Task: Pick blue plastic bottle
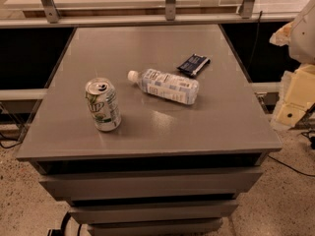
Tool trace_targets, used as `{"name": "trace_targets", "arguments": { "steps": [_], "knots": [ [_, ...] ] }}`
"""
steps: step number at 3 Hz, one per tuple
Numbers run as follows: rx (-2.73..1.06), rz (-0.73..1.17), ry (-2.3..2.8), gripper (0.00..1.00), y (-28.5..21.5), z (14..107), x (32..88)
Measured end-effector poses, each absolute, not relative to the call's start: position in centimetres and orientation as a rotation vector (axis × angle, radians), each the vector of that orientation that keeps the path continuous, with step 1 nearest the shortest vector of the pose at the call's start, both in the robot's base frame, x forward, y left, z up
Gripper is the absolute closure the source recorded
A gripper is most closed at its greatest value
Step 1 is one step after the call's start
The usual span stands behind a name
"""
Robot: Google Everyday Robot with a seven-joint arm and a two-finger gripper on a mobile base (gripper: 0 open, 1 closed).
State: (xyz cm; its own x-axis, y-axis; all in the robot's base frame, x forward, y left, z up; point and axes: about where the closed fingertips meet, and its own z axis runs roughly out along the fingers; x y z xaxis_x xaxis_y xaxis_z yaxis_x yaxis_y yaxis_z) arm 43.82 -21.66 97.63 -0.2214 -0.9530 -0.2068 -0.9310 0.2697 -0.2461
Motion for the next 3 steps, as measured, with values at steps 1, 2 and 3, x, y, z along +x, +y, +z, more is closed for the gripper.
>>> {"name": "trace_targets", "arguments": {
  "steps": [1, 2, 3],
  "knots": [
    [-1.724, -0.099, 2.231, 0.00, -21.7, 97.6, 43.8],
    [-1.743, -0.108, 2.194, 0.00, -20.5, 97.9, 44.4],
    [-1.813, -0.123, 2.154, 0.00, -17.4, 96.2, 46.1]
  ]
}}
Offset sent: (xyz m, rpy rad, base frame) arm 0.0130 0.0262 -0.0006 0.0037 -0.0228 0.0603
